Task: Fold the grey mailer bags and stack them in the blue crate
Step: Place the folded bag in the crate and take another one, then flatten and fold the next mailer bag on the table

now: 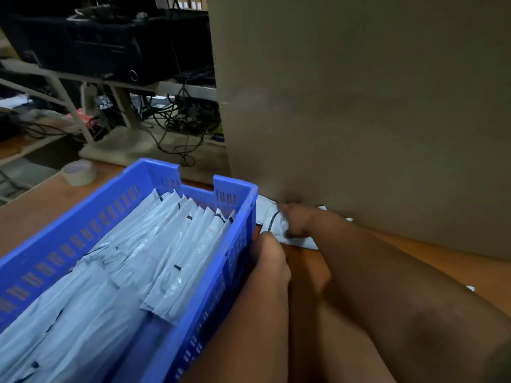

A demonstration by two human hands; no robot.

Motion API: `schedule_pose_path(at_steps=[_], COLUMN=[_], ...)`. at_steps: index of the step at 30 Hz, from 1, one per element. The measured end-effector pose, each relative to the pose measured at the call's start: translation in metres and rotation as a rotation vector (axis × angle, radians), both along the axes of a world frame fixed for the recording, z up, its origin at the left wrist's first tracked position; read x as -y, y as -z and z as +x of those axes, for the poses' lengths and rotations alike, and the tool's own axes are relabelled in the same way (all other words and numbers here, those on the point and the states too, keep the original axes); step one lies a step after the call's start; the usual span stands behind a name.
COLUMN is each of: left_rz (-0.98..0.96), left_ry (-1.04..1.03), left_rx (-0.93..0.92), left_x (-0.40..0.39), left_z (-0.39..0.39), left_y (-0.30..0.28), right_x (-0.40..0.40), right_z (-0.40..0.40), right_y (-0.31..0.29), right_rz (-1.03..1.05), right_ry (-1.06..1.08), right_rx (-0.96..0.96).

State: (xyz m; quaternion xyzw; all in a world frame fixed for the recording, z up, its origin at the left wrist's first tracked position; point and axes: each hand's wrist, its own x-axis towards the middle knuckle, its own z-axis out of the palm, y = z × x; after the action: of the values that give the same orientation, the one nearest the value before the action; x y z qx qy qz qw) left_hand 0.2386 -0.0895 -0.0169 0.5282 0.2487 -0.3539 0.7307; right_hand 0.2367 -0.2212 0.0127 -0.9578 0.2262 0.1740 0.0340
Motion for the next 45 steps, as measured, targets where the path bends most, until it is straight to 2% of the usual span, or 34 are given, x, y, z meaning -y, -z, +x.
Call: schedule_pose_path(at_steps=[2,6,8,11,14,19,23,25,28,30,33,36,39,42,45], left_rz=[-0.047,-0.063,-0.087,0.006,0.106,0.137,0.132,0.089,-0.029,-0.110,-0.207,-0.318,-0.317,-0.241,-0.095], left_ry=[0.075,0.145,0.203,0.298,0.399,0.454,0.462,0.433,0.421,0.420,0.403,0.425,0.518,0.681,1.039], left_rx=[0.077,0.120,0.082,0.098,0.204,0.330,0.456,0.461,0.441,0.374,0.273,0.089,-0.017,0.046,0.342], left_x=[-0.005,-0.011,-0.014,-0.022,-0.036,-0.056,-0.070,-0.083,-0.110,-0.138,-0.184,-0.224,-0.245,-0.249,-0.249], left_z=[-0.003,-0.021,-0.027,-0.047,-0.073,-0.101,-0.112,-0.119,-0.134,-0.155,-0.188,-0.213,-0.238,-0.267,-0.283], left_y=[-0.004,0.009,0.008,0.011,0.012,-0.006,-0.037,-0.056,-0.077,-0.088,-0.090,-0.066,-0.038,-0.026,-0.013], right_x=[0.004,0.008,0.006,0.006,0.007,-0.003,-0.030,-0.052,-0.099,-0.138,-0.196,-0.238,-0.261,-0.277,-0.289], right_z=[0.001,-0.020,-0.034,-0.065,-0.104,-0.154,-0.172,-0.188,-0.225,-0.255,-0.303,-0.349,-0.389,-0.429,-0.461], right_y=[0.007,0.012,0.009,0.003,0.001,-0.027,-0.076,-0.104,-0.131,-0.126,-0.102,-0.063,-0.017,0.009,0.023], right_rz=[-0.011,-0.008,-0.006,0.007,-0.006,-0.014,-0.053,-0.050,-0.163,-0.193,-0.160,-0.103,0.022,0.094,0.107], right_ry=[-0.013,-0.046,-0.053,-0.046,-0.054,-0.078,-0.140,-0.142,-0.217,-0.315,-0.401,-0.364,-0.270,-0.249,-0.140], right_rx=[-0.028,-0.030,-0.058,-0.129,-0.130,0.171,0.352,0.438,0.629,0.726,0.769,0.719,0.636,0.535,0.505])
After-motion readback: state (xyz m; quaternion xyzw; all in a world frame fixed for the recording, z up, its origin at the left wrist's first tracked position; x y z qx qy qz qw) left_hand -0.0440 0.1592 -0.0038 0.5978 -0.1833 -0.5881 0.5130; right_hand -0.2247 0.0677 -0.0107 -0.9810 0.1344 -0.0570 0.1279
